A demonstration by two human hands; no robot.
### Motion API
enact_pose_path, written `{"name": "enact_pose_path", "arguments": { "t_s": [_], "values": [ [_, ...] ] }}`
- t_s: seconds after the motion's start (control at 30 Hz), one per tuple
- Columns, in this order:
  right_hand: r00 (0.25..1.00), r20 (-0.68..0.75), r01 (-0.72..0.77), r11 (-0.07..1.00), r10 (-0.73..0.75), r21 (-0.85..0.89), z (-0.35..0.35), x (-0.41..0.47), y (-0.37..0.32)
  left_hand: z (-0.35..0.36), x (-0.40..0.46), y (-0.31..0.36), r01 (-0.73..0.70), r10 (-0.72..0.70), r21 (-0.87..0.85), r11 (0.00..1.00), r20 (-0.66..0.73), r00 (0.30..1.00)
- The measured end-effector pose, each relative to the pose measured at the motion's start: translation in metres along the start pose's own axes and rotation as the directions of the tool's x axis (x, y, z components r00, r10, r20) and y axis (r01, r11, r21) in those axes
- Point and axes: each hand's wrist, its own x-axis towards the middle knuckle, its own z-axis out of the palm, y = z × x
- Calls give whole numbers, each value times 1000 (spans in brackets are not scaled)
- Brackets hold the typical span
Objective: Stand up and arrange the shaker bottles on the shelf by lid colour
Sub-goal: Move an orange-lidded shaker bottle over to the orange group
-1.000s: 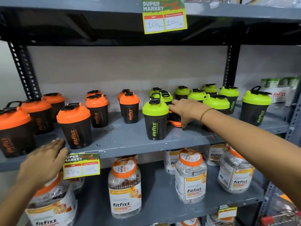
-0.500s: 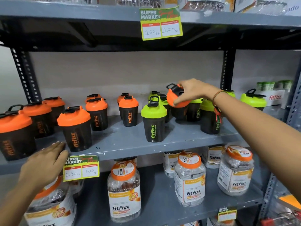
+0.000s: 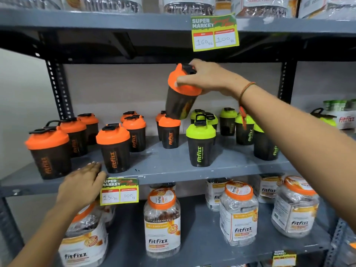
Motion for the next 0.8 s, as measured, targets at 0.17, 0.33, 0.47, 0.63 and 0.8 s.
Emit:
{"name": "enact_pose_path", "arguments": {
  "t_s": [0.17, 0.33, 0.47, 0.63, 0.8],
  "values": [
    [985, 164, -43, 998, 51, -52, 49, 3, -24, -5, -4, 3, -15, 15, -19, 1000, -1, 1000],
    [955, 277, -33, 969, 102, -243, 89, -1, -20, -9, -5, 5, -9, 9, -6, 1000, 8, 1000],
    [933, 334, -37, 957, 136, -289, 106, -5, -14, -9, -6, 5, -9, 9, 3, 1000, 15, 1000],
    [916, 359, -59, 944, 180, -324, 113, -6, -11, -8, -5, 5, -15, 15, 14, 1000, 16, 1000],
    [926, 324, -21, 882, 194, -471, 119, -4, -4, -5, -4, 3, -15, 15, 17, 1000, 23, 1000]
  ]
}}
